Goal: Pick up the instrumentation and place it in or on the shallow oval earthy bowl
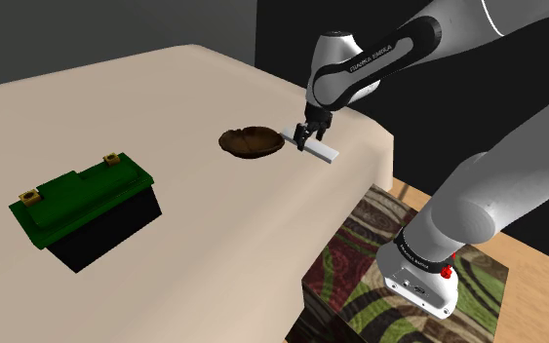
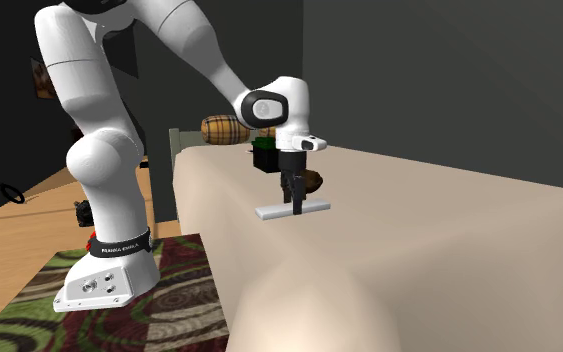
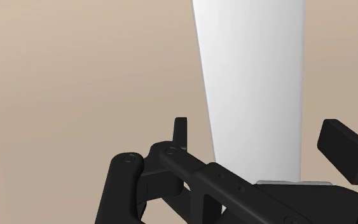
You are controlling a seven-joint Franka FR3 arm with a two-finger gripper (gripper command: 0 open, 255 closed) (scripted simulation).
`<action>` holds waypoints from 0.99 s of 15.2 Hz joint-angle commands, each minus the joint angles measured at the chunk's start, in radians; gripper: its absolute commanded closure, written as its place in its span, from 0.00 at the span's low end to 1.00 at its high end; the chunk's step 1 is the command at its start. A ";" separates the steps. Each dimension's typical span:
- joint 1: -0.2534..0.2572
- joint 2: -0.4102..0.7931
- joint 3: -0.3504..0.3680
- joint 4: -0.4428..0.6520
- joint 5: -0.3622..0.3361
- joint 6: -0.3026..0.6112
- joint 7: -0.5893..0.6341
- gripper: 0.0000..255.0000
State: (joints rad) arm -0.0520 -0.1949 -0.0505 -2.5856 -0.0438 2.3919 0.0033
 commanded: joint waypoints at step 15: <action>0.000 0.004 0.001 -0.001 0.000 0.005 0.001 1.00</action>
State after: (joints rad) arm -0.0513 -0.1916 -0.0498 -2.5858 -0.0440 2.3972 0.0039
